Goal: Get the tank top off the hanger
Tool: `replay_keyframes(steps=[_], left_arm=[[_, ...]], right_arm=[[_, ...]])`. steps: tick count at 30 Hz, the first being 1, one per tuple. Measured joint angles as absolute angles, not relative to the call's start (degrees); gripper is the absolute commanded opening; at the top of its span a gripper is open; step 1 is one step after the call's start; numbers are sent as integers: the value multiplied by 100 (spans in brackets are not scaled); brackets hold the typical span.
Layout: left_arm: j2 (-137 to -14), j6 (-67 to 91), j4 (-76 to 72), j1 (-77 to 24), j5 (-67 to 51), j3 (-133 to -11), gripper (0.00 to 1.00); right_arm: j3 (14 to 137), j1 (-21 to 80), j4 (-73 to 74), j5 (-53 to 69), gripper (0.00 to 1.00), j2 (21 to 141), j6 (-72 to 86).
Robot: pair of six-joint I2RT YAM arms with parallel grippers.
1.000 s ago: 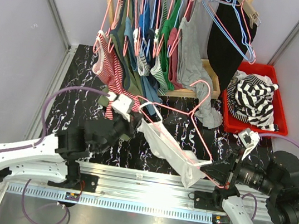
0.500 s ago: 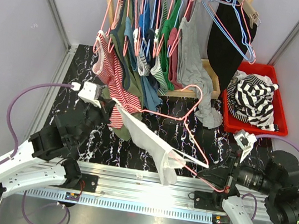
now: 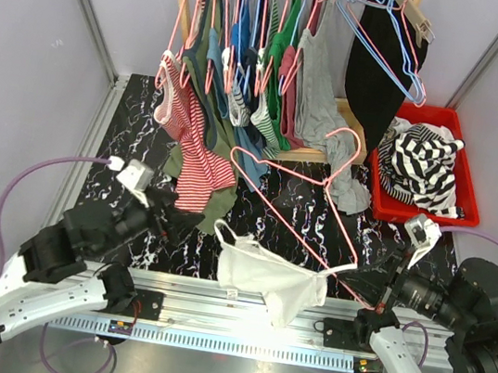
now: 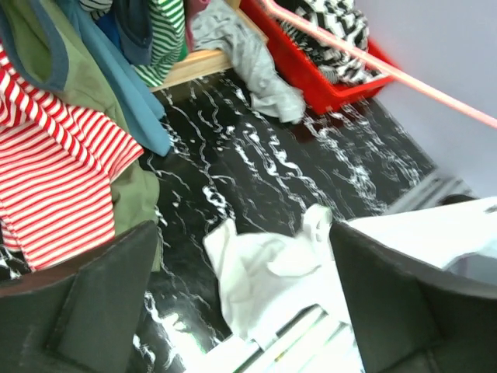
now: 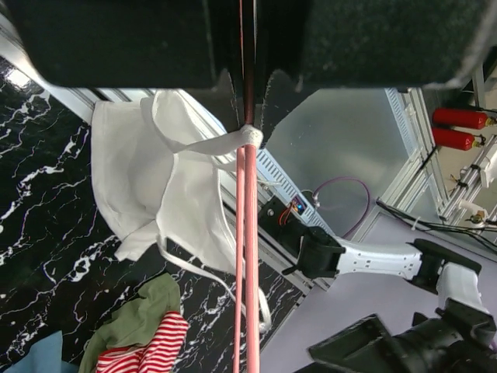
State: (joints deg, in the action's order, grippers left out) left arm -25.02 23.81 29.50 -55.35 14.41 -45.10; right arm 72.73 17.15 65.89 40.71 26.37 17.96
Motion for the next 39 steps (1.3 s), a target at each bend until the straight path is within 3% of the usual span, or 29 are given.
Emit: replay_keyframes(steps=[9,16,22,32,35,39], left_arm=[[-1319,2510,3887,-5522,668,-4917,99],[-961,2539,4976,-5535,497,-5140,99],[-821,2536,5443,-5601,458,-5669,99],[-1363,2482,5332,-5658,-1841,-5098,99],[-1450,2392,5343,-5658,-2375,-5098,94],[-1446,2349,5288,-5658,-2976,-5076,63]], right_arm=[[7273,1905,6556,4477,0,3269,1645],[7277,3192,6639,5166,0,3809,1470],[7297,4300,6984,5019,0,4311,1323],[7684,4508,7148,4840,0,4637,1127],[7787,4512,7148,4757,0,4639,1085],[7800,4519,7168,4742,0,4646,1066]])
